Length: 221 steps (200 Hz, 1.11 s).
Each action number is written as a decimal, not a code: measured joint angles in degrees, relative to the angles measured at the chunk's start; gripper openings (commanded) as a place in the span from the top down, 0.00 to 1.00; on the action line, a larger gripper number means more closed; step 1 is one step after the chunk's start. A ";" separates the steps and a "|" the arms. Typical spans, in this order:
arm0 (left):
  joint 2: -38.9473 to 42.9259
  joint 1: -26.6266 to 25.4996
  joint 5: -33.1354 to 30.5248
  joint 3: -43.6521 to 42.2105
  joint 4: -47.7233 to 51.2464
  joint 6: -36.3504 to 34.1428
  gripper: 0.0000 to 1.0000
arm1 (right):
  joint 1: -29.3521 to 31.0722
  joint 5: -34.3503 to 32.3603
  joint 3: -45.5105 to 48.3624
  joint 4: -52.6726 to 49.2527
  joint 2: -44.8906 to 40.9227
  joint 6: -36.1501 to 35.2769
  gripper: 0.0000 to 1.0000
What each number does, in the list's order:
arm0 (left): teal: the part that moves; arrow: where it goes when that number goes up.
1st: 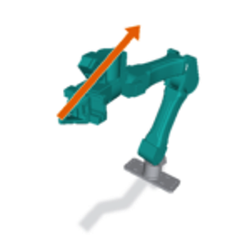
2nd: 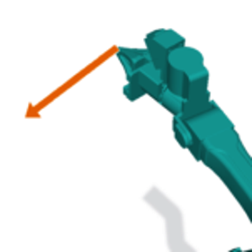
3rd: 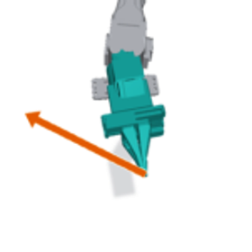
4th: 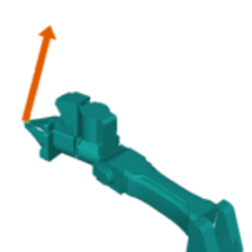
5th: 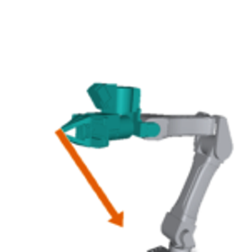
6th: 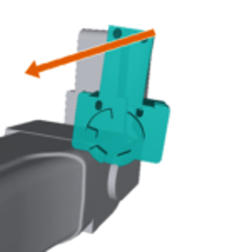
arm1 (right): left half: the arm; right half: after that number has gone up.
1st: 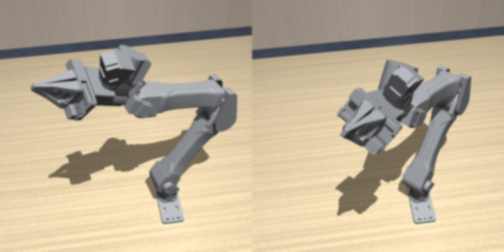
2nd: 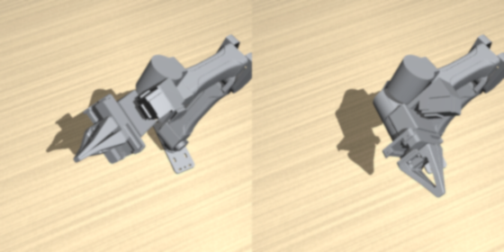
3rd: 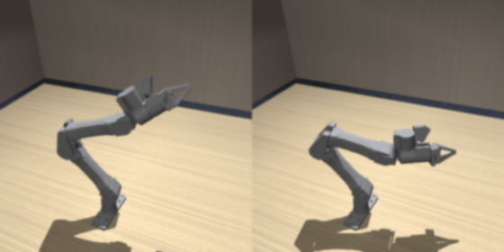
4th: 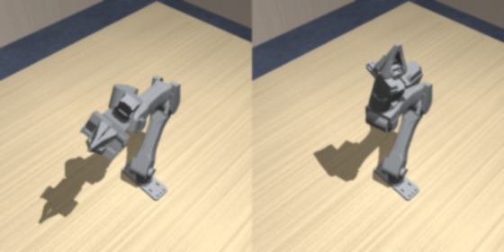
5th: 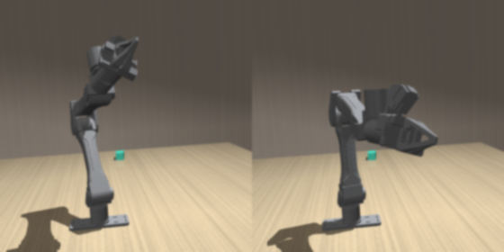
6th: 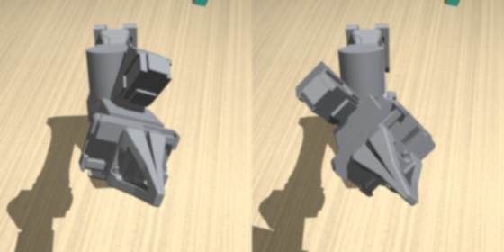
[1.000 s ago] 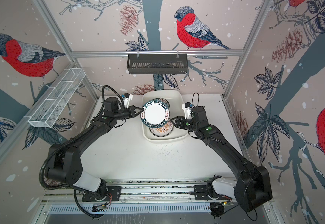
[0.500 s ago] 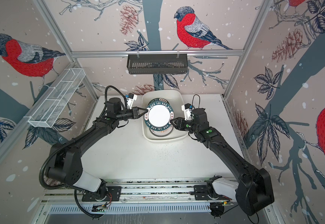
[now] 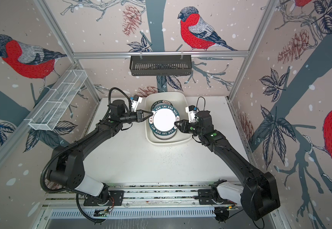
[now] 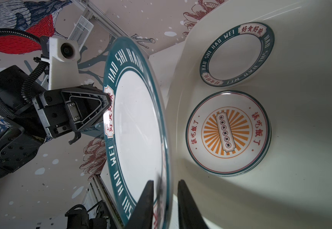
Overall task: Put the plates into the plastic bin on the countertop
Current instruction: 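Close the right gripper on the green-rim plate rim while the left holds it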
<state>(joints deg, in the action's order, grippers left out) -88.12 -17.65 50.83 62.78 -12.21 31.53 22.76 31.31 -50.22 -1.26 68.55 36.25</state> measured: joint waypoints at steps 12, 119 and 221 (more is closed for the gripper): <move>0.04 0.00 0.09 -0.20 -0.55 0.02 1.00 | -0.02 0.31 0.04 0.57 0.00 0.13 0.81; 0.26 -0.24 0.26 -0.57 -1.09 -1.55 0.98 | -1.18 2.51 1.99 4.87 0.22 4.07 0.97; 0.70 -0.55 1.40 0.22 -0.74 -0.66 0.40 | -3.23 2.51 2.43 4.66 0.63 3.98 0.98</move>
<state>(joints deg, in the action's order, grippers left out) -87.42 -18.20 52.23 63.00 -12.95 30.87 19.53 33.82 -47.79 3.40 69.19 40.23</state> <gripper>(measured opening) 0.584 0.082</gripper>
